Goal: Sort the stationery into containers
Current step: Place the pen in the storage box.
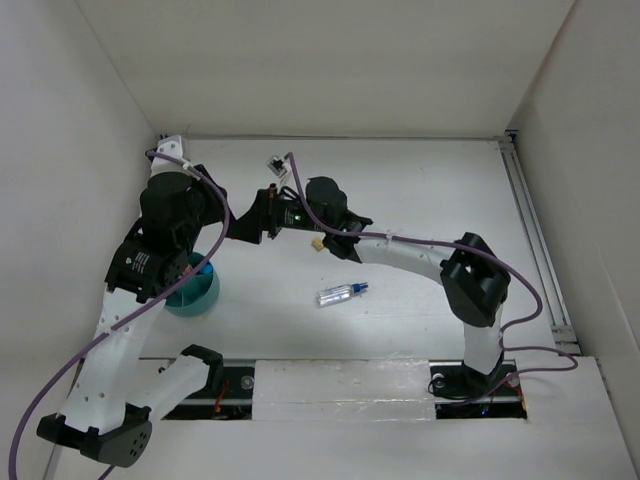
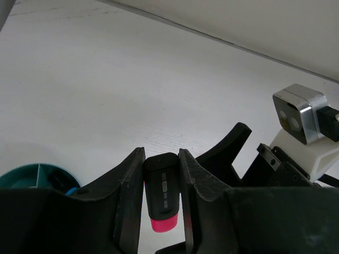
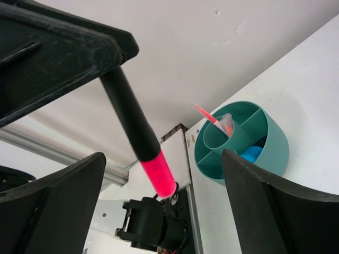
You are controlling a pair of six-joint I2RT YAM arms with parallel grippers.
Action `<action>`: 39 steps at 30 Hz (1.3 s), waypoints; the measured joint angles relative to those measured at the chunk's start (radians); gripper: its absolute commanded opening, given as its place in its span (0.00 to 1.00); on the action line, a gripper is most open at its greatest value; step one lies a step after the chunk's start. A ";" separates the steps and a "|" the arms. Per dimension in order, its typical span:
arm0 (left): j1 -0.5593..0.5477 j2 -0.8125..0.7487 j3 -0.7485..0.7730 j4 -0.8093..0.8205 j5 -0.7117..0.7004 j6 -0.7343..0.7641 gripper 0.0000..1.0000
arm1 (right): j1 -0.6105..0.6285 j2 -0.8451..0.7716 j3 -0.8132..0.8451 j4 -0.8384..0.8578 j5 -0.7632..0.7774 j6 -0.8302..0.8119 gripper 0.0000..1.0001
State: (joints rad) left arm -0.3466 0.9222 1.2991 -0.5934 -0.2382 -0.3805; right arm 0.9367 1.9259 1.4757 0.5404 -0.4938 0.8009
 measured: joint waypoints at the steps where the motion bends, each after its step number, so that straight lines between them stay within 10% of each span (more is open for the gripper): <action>1: 0.000 0.000 0.000 -0.002 -0.010 -0.002 0.00 | 0.000 -0.003 -0.005 -0.001 -0.004 0.000 1.00; 20: 0.000 0.039 -0.216 0.006 -0.643 -0.138 0.00 | 0.000 -0.574 -0.494 -0.185 0.170 -0.174 1.00; 39: 0.052 0.264 -0.347 0.196 -0.845 -0.137 0.00 | 0.000 -0.952 -0.661 -0.377 0.193 -0.302 1.00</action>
State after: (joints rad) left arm -0.2943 1.1862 0.9520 -0.3977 -1.0832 -0.5179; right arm 0.9367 0.9741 0.8143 0.1635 -0.3004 0.4988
